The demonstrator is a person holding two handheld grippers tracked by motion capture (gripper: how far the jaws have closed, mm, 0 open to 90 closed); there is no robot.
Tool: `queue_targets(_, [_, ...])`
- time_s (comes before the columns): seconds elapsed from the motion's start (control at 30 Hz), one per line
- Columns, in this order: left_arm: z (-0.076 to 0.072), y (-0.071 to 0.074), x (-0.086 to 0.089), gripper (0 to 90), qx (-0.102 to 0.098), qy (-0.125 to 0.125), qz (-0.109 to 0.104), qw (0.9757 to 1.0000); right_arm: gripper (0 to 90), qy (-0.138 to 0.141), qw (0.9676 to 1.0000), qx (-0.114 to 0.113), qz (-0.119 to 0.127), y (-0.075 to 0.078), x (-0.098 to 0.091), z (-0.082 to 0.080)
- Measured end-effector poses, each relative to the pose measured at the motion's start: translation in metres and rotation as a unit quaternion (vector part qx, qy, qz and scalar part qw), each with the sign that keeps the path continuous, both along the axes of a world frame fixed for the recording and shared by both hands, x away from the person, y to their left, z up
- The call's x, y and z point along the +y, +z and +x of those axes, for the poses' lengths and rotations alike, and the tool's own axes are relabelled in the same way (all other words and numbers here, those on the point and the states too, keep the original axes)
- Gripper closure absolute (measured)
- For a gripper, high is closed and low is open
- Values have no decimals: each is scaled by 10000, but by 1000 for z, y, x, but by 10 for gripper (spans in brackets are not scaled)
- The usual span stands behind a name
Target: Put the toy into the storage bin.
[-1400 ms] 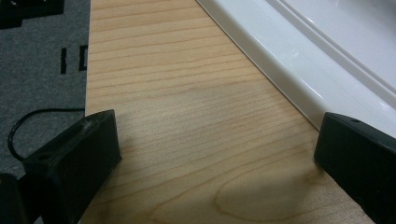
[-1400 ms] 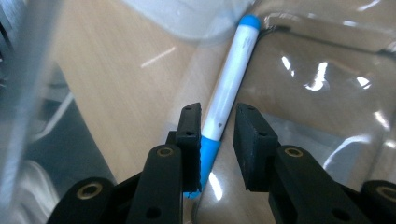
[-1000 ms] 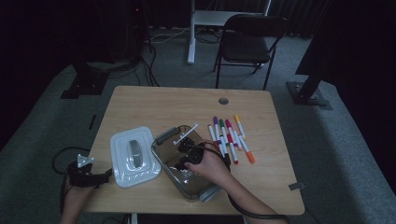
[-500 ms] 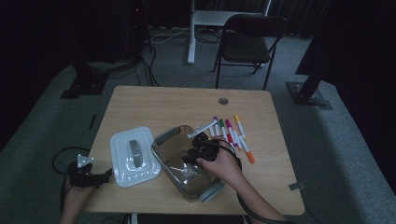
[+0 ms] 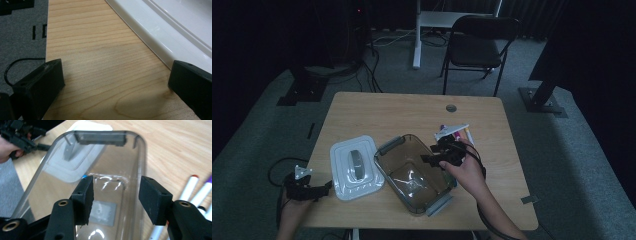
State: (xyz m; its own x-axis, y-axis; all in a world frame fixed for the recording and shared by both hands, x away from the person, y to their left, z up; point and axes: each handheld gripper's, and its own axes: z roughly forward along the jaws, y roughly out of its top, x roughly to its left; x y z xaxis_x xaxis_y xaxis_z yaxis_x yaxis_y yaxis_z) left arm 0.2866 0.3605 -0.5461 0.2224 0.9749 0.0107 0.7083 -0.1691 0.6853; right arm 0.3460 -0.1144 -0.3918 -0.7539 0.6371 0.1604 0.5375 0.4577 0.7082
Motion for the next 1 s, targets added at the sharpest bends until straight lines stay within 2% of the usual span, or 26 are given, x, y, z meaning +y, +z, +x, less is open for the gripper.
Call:
queue_targets(0.17, [0,0,0,7,-5,1,1,10000,470,-235,9996,-138,27,-1,-17,6])
queue_targets(0.27, [0,0,0,7,-6,1,0,10000,470,-482,9987,-166,44,-2,-30,10])
queue_targets(0.4, [0,0,0,7,-4,6,-7,10000,469,-826,9963,-219,-40,-7,-50,17])
queue_targets(0.57, [0,0,0,7,-1,2,-3,10000,488,-1108,9929,-422,-97,-13,-74,25])
queue_targets(0.73, [0,0,0,7,-1,2,-2,10000,498,-1318,9904,-396,-108,-22,-95,32])
queue_targets(0.8, [0,0,0,7,0,3,-2,10000,466,-1338,9901,-382,-201,-27,-102,36])
queue_targets(0.9, [0,0,0,7,1,4,-1,10000,456,-1545,9865,-391,-380,-37,-110,43])
queue_targets(0.93, [0,0,0,7,0,5,-2,10000,457,-1669,9844,-373,-412,-39,-113,45])
queue_targets(1.0, [0,0,0,7,1,5,-2,10000,458,-1792,9828,-204,-403,-45,-118,52])
